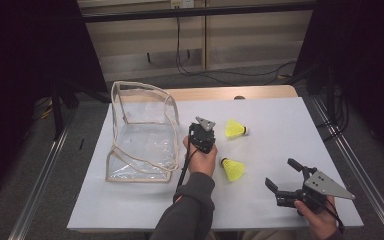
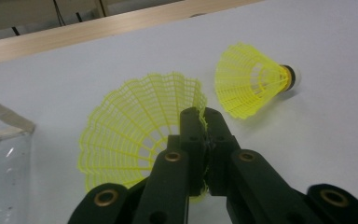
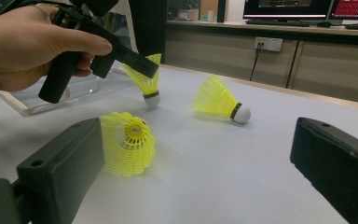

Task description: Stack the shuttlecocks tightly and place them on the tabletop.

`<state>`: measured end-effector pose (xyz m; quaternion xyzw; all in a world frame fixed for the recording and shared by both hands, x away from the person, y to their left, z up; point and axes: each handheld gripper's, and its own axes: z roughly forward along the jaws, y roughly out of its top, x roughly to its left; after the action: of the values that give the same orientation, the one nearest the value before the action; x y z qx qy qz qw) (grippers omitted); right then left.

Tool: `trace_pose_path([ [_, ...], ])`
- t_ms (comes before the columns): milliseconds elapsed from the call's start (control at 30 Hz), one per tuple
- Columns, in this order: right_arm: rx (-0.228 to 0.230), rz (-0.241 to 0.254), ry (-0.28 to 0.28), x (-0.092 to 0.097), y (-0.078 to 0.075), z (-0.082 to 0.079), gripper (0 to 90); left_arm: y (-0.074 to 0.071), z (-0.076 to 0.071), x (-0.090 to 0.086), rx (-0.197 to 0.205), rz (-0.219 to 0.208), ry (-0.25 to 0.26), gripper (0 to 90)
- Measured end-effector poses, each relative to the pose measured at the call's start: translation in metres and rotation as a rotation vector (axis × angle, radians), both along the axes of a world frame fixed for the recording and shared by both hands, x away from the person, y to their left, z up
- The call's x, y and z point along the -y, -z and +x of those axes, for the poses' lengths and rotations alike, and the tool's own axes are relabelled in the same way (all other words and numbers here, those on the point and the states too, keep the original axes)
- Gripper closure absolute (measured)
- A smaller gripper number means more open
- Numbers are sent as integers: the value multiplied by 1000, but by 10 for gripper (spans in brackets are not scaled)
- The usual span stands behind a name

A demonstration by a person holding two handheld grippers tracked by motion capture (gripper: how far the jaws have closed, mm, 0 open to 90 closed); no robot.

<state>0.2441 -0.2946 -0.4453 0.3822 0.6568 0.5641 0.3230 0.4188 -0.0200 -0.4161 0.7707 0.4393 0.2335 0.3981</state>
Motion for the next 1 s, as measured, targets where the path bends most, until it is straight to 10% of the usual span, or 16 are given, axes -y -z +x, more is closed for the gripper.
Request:
trace_pose_path([
  [1000,-6,-6,-6,0,1,1,23,2,8,-11,-1,99,-58,880],
])
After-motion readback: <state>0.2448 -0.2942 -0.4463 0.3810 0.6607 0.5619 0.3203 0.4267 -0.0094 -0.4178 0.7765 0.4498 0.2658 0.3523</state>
